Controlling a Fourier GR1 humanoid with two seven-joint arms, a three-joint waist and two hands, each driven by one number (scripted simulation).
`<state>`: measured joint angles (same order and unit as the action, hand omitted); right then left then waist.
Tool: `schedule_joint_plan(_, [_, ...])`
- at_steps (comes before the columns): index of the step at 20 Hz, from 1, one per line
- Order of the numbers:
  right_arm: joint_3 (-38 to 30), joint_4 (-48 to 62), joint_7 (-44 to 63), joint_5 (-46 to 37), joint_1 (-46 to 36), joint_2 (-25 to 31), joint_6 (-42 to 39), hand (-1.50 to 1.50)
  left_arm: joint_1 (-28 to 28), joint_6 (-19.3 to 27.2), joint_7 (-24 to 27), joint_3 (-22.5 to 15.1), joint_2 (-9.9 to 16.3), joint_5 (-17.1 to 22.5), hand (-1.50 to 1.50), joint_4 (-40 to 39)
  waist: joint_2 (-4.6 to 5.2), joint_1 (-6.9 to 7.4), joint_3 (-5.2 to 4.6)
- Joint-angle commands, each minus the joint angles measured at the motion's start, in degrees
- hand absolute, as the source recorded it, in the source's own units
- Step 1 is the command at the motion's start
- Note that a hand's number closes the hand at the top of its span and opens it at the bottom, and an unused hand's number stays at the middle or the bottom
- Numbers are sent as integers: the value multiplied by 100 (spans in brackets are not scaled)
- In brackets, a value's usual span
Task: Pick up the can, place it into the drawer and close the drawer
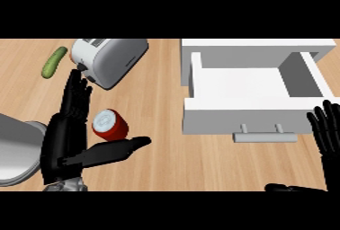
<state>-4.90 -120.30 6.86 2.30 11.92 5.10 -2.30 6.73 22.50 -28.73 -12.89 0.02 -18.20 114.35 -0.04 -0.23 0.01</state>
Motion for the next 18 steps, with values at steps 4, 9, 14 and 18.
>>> schedule_joint_plan(4, [-241, 182, -474, 97, 246, -38, -352, -150, -188, -58, -160, 149, 0, 27, -150, 154, 0, 8, 0])
schedule_joint_plan(9, [-400, -250, -237, 297, 564, 11, -517, -150, -187, 486, 1050, -119, -1, 317, -150, -1044, 4, -25, -3])
schedule_joint_plan(14, [-313, -84, -146, -34, 245, -100, -393, -150, 253, -78, 1040, 751, 49, 619, -150, -1338, 6, -3, -3])
schedule_joint_plan(18, [-108, -50, -382, -228, 427, -358, -396, -150, -9, 333, 1510, 311, 1, 640, -150, -1616, 3, -5, -2])
